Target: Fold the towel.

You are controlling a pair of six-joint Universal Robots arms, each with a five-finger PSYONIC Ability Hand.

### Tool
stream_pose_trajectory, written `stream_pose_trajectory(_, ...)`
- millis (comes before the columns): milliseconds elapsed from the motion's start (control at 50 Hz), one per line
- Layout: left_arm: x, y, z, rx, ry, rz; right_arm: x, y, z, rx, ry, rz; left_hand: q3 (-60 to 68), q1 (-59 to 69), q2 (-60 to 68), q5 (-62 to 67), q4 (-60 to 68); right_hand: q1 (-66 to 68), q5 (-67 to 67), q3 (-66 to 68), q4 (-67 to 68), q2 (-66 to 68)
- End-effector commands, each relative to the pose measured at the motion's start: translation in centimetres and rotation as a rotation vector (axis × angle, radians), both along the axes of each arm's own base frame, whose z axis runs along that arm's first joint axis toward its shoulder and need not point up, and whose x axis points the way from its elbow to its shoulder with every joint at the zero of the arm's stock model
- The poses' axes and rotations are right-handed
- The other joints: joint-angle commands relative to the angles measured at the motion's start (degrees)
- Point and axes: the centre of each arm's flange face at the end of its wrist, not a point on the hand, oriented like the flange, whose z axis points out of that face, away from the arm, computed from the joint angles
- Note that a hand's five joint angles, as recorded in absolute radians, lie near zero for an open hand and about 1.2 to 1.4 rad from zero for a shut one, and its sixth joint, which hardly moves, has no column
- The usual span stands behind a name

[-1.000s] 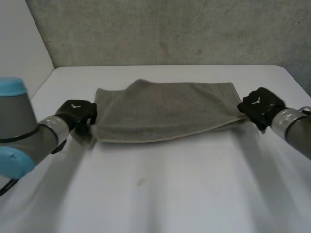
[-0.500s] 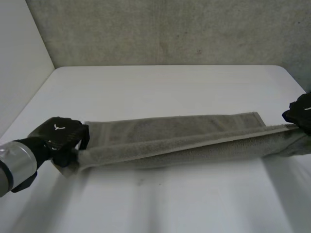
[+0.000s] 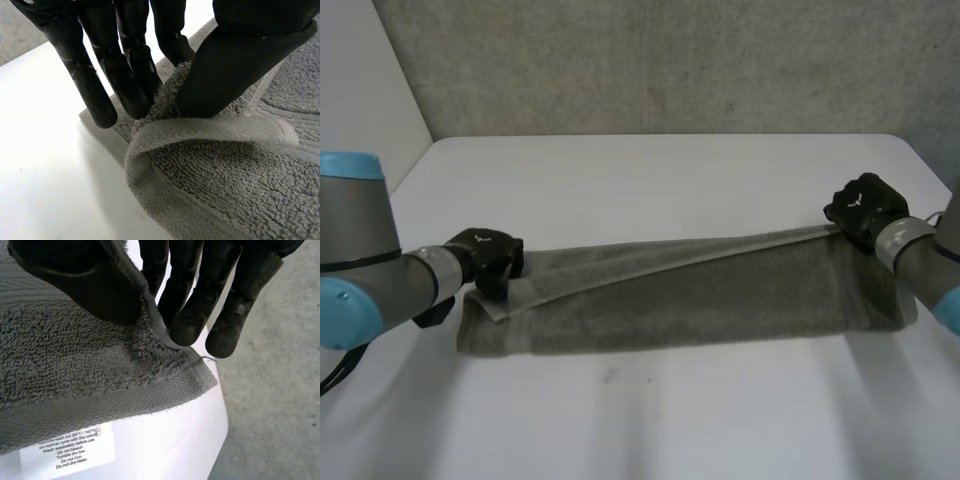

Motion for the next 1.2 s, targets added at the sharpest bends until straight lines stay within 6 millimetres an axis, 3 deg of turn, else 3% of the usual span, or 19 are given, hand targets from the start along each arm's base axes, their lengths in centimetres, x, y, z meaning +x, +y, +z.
stream_pose_trajectory(20,-1.2,-2.0,-0.8,-0.040,-0.016,0.008,1.3,-1.3,-1.2,-0.038,0.007,0.001,10.3,11.4,10.3,10.9,10.1,3.3,1.3,3.4,3.0,3.1)
stream_pose_trajectory(80,-1.4,-2.7,-0.9,-0.055,-0.026,0.030,1.5,-1.7,-1.4,-0.046,0.009,-0.005,10.3,11.4,10.3,10.9,10.1,3.3,1.3,3.4,3.0,3.1)
stream_pose_trajectory(100,-1.4,-2.9,-0.9,-0.061,-0.031,0.041,1.6,-1.9,-1.4,-0.050,0.007,-0.005,10.3,11.4,10.3,10.9,10.1,-21.3,-23.3,-21.2,-21.6,-21.5)
stream_pose_trajectory(120,-1.4,-2.9,-1.0,-0.061,-0.031,0.041,1.6,-1.9,-1.4,-0.050,0.007,-0.005,10.3,11.4,10.3,10.9,10.1,-21.5,-23.5,-21.5,-21.8,-21.8)
stream_pose_trajectory(140,-1.4,-3.1,-1.1,-0.063,-0.035,0.049,1.7,-2.2,-1.5,-0.054,0.003,-0.008,-15.3,-14.2,-15.4,-14.7,-15.5,-66.7,-68.7,-66.6,-67.0,-66.9)
stream_pose_trajectory(160,-1.5,-3.1,-1.0,-0.067,-0.038,0.053,1.8,-2.4,-1.3,-0.062,0.002,-0.011,-59.7,-58.6,-59.7,-59.1,-59.9,-66.7,-68.7,-66.6,-67.0,-66.9)
stream_pose_trajectory(180,-1.5,-3.1,-1.0,-0.067,-0.038,0.053,1.8,-2.4,-1.3,-0.062,0.002,-0.011,-59.7,-58.6,-59.7,-59.1,-59.9,-66.7,-68.7,-66.6,-67.0,-66.9)
stream_pose_trajectory(200,-1.8,-3.1,-1.0,-0.074,-0.045,0.053,1.8,-2.6,-1.0,-0.075,0.000,-0.019,-49.9,-48.8,-49.9,-49.3,-50.0,-66.7,-68.7,-66.6,-67.0,-66.9)
stream_pose_trajectory(220,-2.0,-3.1,-0.7,-0.084,-0.050,0.058,1.7,-2.7,-0.7,-0.082,-0.007,-0.032,-59.7,-58.6,-59.7,-59.1,-59.9,-66.7,-68.7,-66.6,-67.0,-66.9)
stream_pose_trajectory(300,-2.0,-3.1,-0.2,-0.104,-0.058,0.078,1.7,-2.7,0.6,-0.091,-0.063,-0.052,-59.7,-58.6,-59.7,-59.1,-59.9,-66.7,-68.7,-66.6,-67.0,-66.9)
stream_pose_trajectory(340,-2.0,-3.1,1.2,-0.136,-0.054,0.093,1.5,-2.4,2.4,-0.098,-0.150,-0.071,-59.7,-58.6,-59.7,-59.1,-59.9,-66.7,-68.7,-66.6,-67.0,-66.9)
stream_pose_trajectory(400,-2.0,-3.1,2.1,-0.158,-0.050,0.098,1.5,-2.2,3.3,-0.102,-0.195,-0.079,-59.7,-58.6,-59.7,-59.1,-59.9,-66.7,-68.7,-66.6,-67.0,-66.9)
stream_pose_trajectory(500,-2.1,-2.1,5.1,-0.212,-0.021,0.100,0.9,-0.5,5.7,-0.098,-0.281,-0.091,-59.7,-58.6,-59.7,-59.1,-59.9,-66.7,-68.7,-66.6,-67.0,-66.9)
stream_pose_trajectory(620,-1.8,-0.5,6.7,-0.223,-0.010,0.094,0.6,1.6,6.2,-0.079,-0.280,-0.083,-59.7,-58.6,-59.7,-59.1,-59.9,-66.7,-68.7,-66.6,-67.0,-66.9)
stream_pose_trajectory(780,-2.1,4.0,7.2,-0.193,-0.015,0.041,-1.2,4.3,4.8,0.016,-0.270,-0.085,-59.7,-58.6,-59.7,-59.1,-59.9,-66.7,-68.7,-66.6,-67.0,-66.9)
stream_pose_trajectory(900,-2.4,7.6,5.6,-0.152,-0.019,-0.016,-3.5,6.5,3.3,0.111,-0.288,-0.086,-59.7,-58.6,-59.7,-59.1,-59.9,-66.7,-68.7,-66.6,-67.0,-66.9)
stream_pose_trajectory(960,-2.5,8.1,5.4,-0.155,-0.014,-0.029,-3.8,6.8,2.7,0.136,-0.292,-0.090,-59.7,-58.6,-59.7,-59.1,-59.9,-66.7,-68.7,-66.6,-67.0,-66.9)
stream_pose_trajectory(1060,-2.7,8.6,4.6,-0.174,-0.005,-0.042,-4.3,7.2,0.1,0.212,-0.290,-0.105,-59.7,-58.6,-59.7,-59.1,-59.9,-53.0,-55.0,-53.0,-53.3,-53.3)
stream_pose_trajectory(1200,-2.8,8.4,4.1,-0.186,0.004,-0.037,-5.9,6.0,-3.3,0.264,-0.227,-0.141,-59.7,-58.6,-59.7,-59.1,-59.9,-39.7,-41.7,-39.7,-40.0,-40.0)
